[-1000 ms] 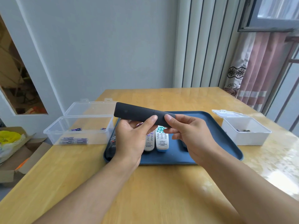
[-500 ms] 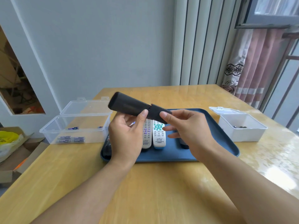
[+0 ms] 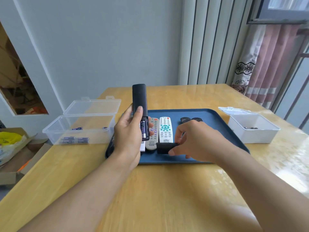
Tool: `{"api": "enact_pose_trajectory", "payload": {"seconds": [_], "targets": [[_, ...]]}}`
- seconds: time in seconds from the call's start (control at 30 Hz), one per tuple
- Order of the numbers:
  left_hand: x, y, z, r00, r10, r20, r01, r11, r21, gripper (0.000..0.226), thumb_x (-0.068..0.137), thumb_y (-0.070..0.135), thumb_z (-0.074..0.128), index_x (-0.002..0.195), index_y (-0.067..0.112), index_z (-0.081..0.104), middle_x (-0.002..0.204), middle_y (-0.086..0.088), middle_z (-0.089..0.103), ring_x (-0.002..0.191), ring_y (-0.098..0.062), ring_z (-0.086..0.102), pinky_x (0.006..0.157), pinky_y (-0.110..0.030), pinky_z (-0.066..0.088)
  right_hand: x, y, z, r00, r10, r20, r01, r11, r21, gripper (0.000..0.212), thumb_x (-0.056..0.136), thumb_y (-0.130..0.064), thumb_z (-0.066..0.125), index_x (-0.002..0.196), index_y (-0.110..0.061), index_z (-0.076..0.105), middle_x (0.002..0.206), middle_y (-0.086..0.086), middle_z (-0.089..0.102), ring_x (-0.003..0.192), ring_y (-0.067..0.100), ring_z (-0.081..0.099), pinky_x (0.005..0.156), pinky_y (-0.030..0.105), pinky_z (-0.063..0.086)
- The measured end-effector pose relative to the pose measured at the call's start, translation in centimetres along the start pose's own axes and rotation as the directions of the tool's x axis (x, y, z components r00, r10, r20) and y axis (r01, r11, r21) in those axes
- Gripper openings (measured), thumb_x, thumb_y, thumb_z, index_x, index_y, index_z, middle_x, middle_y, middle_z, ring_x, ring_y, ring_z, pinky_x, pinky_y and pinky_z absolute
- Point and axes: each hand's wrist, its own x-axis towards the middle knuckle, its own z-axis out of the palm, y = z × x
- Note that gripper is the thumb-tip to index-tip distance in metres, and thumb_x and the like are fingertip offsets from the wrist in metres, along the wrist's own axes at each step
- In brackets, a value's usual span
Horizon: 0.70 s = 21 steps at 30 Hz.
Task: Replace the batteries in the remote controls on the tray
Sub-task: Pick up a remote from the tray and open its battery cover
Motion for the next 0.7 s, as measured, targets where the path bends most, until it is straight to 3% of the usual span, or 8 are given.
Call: {"api": "enact_pose_trajectory", "payload": {"seconds": [0.27,0.43,0.57,0.63,0.7], "targets": [[-0.4,0.7,0.4,0.978,-0.17,0.119,0.195,0.946,-0.258,0.027,0.107,0.018,0.044,0.125,0.014,0.064,0.101,-0.011,0.074,0.086,-0.027,0.072,0.073,-0.029,0.062,-0.1,-0.5,0.9,0.999,-0.041,-0.022,0.039,0.994,-0.101,0.041,0.063,-0.06,0.085,0.082,-0.032,0.061,0.095,-0.012,0.065,0.085,0.011,0.059,0.057,0.027,0.038],[-0.2,0.9,0.3,0.959,-0.204,0.195,0.261,0.905,-0.336,0.034,0.109,0.021,0.037,0.132,0.017,0.061,0.1,-0.011,0.075,0.083,-0.026,0.074,0.073,-0.03,0.062,-0.2,-0.4,0.3,0.994,-0.056,-0.09,0.058,0.998,0.026,0.042,0.058,-0.065,0.084,0.078,-0.033,0.065,0.082,-0.019,0.068,0.082,0.003,0.06,0.066,0.029,0.05],[-0.4,0.9,0.3,0.944,-0.195,0.265,0.271,0.919,-0.288,0.034,0.109,0.024,0.037,0.132,0.022,0.061,0.106,-0.007,0.074,0.084,-0.021,0.073,0.077,-0.03,0.06,0.1,-0.9,0.7,0.913,-0.184,-0.364,0.276,0.935,0.221,0.023,0.071,-0.057,0.08,0.075,-0.036,0.071,0.066,-0.018,0.063,0.062,0.005,0.055,0.059,0.032,0.048],[-0.6,1.0,0.3,0.931,-0.207,0.302,0.286,0.927,-0.245,0.033,0.108,0.027,0.037,0.125,0.027,0.066,0.107,-0.004,0.072,0.081,-0.017,0.071,0.076,-0.029,0.052,0.0,-1.2,1.2,0.853,-0.286,-0.436,0.402,0.894,0.2,0.016,0.078,-0.052,0.077,0.09,-0.042,0.074,0.073,-0.022,0.062,0.062,0.003,0.055,0.06,0.032,0.05],[-0.8,0.9,0.3,0.916,-0.226,0.332,0.301,0.933,-0.196,0.034,0.108,0.031,0.038,0.124,0.03,0.068,0.107,-0.001,0.071,0.085,-0.019,0.064,0.072,-0.03,0.042,-0.1,-1.4,1.6,0.83,-0.366,-0.421,0.447,0.888,0.109,0.025,0.083,-0.05,0.073,0.108,-0.045,0.072,0.084,-0.024,0.058,0.063,0.002,0.054,0.063,0.03,0.05]]}}
